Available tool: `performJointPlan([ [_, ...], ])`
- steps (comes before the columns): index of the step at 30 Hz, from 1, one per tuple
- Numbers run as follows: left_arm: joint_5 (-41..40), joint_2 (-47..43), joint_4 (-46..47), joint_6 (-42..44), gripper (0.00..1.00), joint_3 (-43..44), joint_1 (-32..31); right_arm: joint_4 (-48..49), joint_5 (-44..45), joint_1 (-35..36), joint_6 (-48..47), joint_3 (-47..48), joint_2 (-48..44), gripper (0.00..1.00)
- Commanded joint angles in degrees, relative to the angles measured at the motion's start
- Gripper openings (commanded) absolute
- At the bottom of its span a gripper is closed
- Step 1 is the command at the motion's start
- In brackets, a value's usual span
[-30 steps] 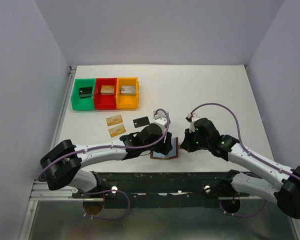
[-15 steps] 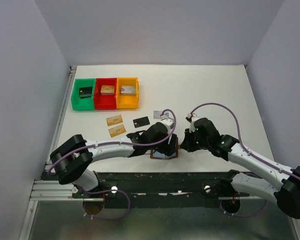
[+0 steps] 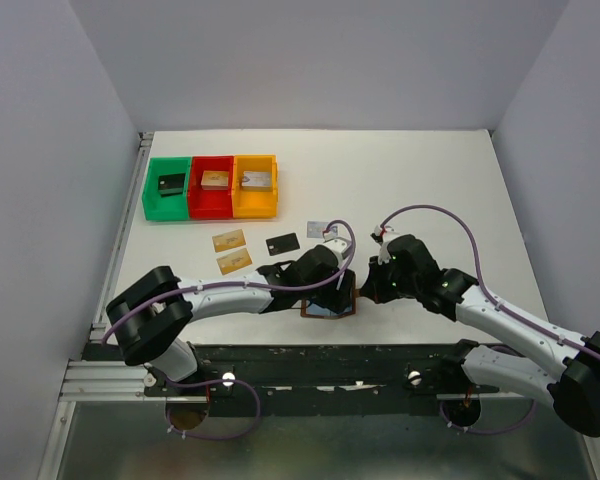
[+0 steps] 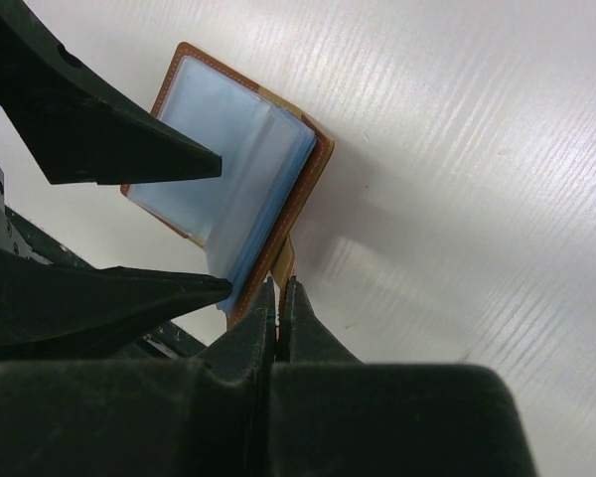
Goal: Take the credit cards out of the card holder
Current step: Remove the credit card from the card holder.
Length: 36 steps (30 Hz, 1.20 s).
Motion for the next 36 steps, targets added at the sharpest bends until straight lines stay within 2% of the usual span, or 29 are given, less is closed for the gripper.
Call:
performJointPlan([
  [1, -1.29, 1.51, -1.88, 0.37, 0.72, 1.12, -0.35, -0.61, -1.12, -0.30, 0.13, 1.31, 0.01, 0.00],
  [10, -3.24, 1.34, -2.85, -0.42, 0.72, 0.33, -0.26, -0.52, -0.86, -0.30, 0.04, 1.05, -0.16, 0.00],
  [24, -11.14, -3.76, -6.01, -0.43, 0.72, -0.82, -0.70, -0.52, 0.02, -0.30, 0.04, 0.43, -0.34, 0.00],
  [36, -10.80, -1.66, -6.54, 1.15, 0.70, 1.11, -2.37, -0.34, 0.46, -0.30, 0.39, -0.62, -0.78, 0.00],
])
